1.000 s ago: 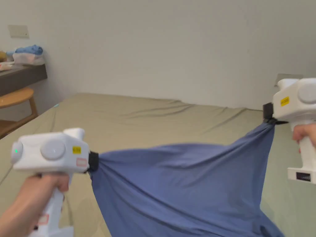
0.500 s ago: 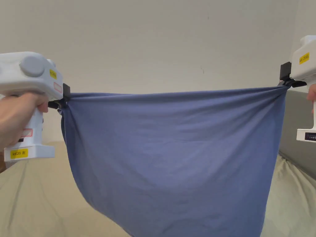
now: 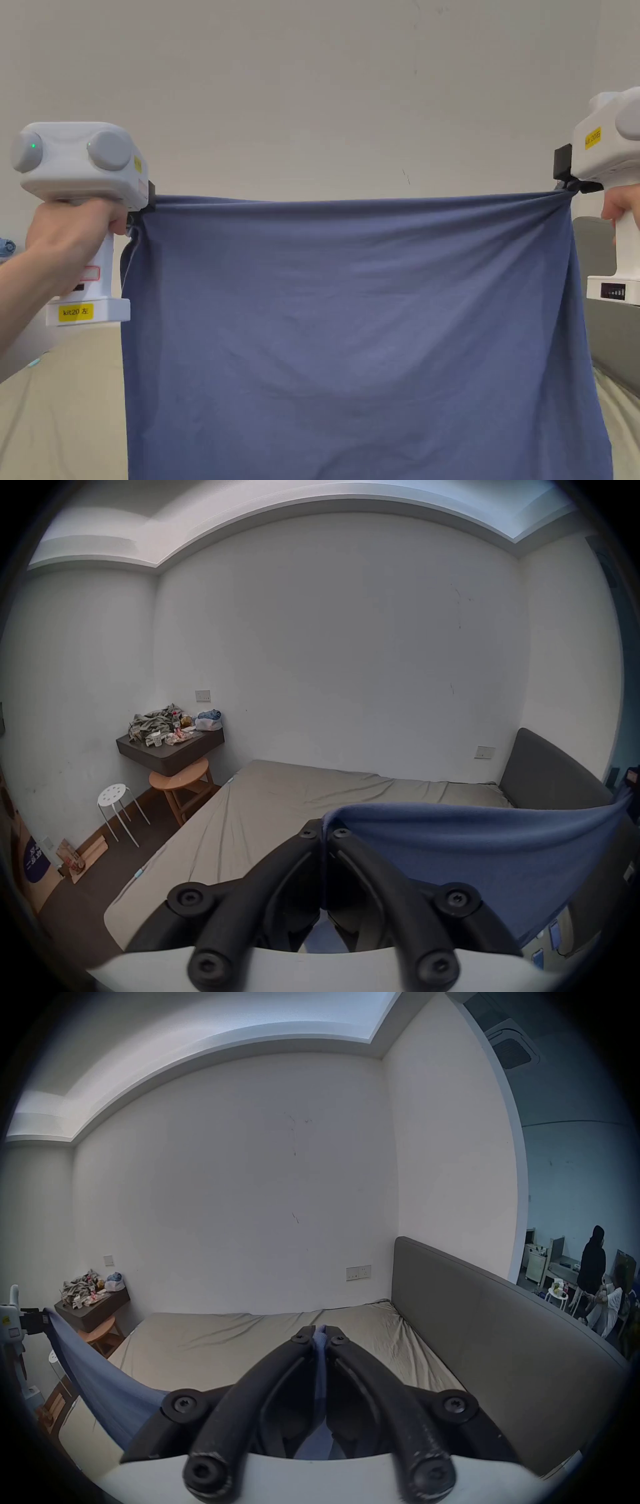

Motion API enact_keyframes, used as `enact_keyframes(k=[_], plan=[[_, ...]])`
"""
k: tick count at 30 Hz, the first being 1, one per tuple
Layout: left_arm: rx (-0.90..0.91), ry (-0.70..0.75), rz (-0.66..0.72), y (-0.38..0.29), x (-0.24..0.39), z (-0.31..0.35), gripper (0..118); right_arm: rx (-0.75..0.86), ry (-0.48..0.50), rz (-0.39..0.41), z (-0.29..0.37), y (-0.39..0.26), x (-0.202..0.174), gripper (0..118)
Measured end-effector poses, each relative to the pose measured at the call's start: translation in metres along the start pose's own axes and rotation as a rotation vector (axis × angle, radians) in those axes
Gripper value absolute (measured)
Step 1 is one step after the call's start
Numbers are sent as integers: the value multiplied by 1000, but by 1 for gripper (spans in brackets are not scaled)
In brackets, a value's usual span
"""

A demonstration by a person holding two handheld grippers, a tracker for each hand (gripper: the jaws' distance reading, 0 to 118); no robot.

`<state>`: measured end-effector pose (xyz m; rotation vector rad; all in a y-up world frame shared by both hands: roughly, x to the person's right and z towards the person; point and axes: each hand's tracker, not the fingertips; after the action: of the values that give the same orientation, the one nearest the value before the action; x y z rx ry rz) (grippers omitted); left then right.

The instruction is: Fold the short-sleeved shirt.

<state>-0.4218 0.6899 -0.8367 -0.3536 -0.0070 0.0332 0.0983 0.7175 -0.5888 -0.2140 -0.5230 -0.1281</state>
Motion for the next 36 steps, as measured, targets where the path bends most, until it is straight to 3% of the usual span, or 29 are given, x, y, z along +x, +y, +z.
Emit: enact_keyframes(k=[15, 21, 23, 29, 36], plan=[[13, 65, -6, -3, 39, -80, 0, -6, -29, 69, -91, 9, -30, 2], [-28, 77, -14, -48, 55, -115, 0, -60, -40, 85, -138, -28, -33, 2], [-89, 71, -24, -74, 59, -142, 0, -127, -38, 108, -164, -61, -30, 2], [-317, 18, -50, -223, 45, -170, 0, -308, 6, -1, -176, -223, -12, 2], [-574, 20, -77, -410, -10, -134, 0, -586, 1, -150, -102, -426, 28, 2]])
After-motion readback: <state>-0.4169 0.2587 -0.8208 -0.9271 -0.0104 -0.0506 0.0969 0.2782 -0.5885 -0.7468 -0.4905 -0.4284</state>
